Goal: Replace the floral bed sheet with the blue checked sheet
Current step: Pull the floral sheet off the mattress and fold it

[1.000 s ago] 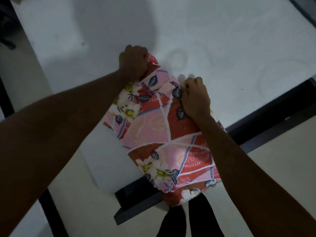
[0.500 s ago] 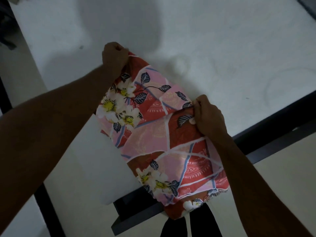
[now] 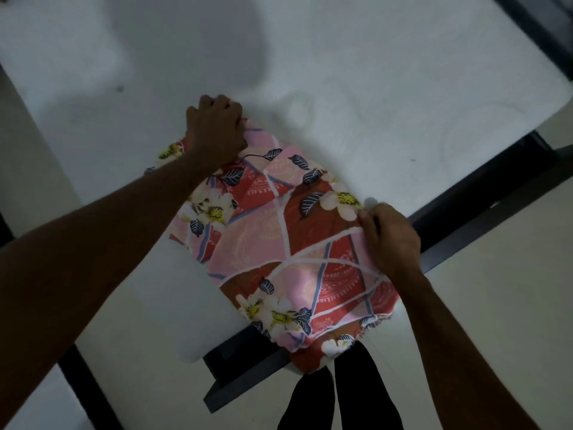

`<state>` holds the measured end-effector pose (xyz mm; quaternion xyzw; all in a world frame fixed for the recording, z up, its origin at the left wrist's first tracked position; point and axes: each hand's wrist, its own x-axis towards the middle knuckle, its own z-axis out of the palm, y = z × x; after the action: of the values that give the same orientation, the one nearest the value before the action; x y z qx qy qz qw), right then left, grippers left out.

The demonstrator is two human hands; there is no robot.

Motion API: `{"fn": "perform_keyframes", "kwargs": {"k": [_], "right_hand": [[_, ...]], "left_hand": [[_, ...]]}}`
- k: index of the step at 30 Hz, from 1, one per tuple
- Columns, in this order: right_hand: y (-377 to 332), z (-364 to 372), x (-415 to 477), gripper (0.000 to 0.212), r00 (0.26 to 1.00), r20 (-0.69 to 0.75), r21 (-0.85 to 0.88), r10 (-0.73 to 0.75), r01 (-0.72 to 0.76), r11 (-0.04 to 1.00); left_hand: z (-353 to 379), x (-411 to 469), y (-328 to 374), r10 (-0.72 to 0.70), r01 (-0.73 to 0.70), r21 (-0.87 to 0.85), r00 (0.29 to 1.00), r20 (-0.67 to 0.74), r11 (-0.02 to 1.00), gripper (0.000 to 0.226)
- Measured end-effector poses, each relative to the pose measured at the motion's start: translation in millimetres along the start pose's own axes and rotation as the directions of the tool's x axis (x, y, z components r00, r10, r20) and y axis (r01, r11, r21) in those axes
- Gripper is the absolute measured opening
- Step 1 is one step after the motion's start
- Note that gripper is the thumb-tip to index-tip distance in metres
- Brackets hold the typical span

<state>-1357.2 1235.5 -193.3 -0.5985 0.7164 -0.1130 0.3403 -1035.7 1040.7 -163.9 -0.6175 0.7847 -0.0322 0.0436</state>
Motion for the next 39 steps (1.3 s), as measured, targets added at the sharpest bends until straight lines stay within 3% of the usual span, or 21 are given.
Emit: {"fn": "perform_keyframes", "kwargs": {"k": [2, 6, 12, 15, 17, 19, 21, 23, 25, 28, 31, 34, 39], "right_hand": [[3, -2, -2, 0.029, 1.000, -0.006, 0.042, -0.015, 0.015, 0.999], [27, -9, -12, 0.028, 0.998, -0.055, 0.187, -0.007, 0.017, 0.982], [75, 1, -43, 0.030, 0.995, -0.068, 0.166, 0.071, -0.059, 0.984], [74, 7, -48, 0.031, 0.989, -0.066, 0.211, 0.131, -0.115, 0.971], [67, 10, -52, 0.035, 0.973, -0.117, 0.244, 0.200, -0.168, 0.955], [60, 11, -61, 0.041, 0.932, -0.164, 0.281, 0.322, -0.269, 0.921], [60, 12, -73, 0.047, 0.857, -0.118, 0.338, 0.502, -0.440, 0.832], [62, 16, -84, 0.055, 0.786, 0.015, 0.327, 0.618, -0.588, 0.740], [60, 25, -91, 0.059, 0.791, 0.103, 0.338, 0.602, -0.598, 0.727], [52, 38, -94, 0.054, 0.805, 0.054, 0.492, 0.591, -0.537, 0.685], [49, 43, -93, 0.052, 0.741, -0.011, 0.554, 0.671, -0.555, 0.621], [55, 43, -100, 0.050, 0.740, -0.075, 0.500, 0.669, -0.552, 0.667], [92, 39, -115, 0.050, 0.803, -0.176, 0.300, 0.570, -0.508, 0.808]], "left_hand": [[-3, 6, 2, 0.011, -0.011, -0.007, 1.000, -0.005, 1.000, 0.025], [-7, 15, 2, -0.236, 0.241, -0.141, 0.970, 0.054, 0.960, 0.021], [-18, 34, -13, -0.529, 0.537, -0.204, 0.843, 0.097, 0.818, 0.021], [-23, 32, -27, -0.377, 0.381, -0.094, 0.924, 0.063, 0.920, 0.026], [-28, 18, -12, -0.280, 0.275, -0.115, 0.960, -0.028, 0.955, 0.036], [-27, -4, 13, -0.210, 0.195, -0.151, 0.973, -0.092, 0.969, 0.046], [-19, -28, 36, -0.123, 0.115, -0.160, 0.991, -0.043, 0.980, 0.058], [-6, -43, 50, -0.127, 0.139, -0.175, 0.989, 0.080, 0.975, 0.065], [2, -44, 60, -0.175, 0.218, -0.192, 0.960, 0.217, 0.957, 0.056], [5, -34, 65, -0.129, 0.167, -0.132, 0.957, 0.260, 0.977, 0.033], [2, -29, 62, -0.099, 0.097, 0.019, 0.964, 0.248, 0.995, 0.027], [4, -33, 65, -0.097, 0.090, 0.040, 0.953, 0.287, 0.995, 0.025], [10, -29, 64, -0.247, 0.289, -0.084, 0.910, 0.333, 0.954, 0.035]]}}
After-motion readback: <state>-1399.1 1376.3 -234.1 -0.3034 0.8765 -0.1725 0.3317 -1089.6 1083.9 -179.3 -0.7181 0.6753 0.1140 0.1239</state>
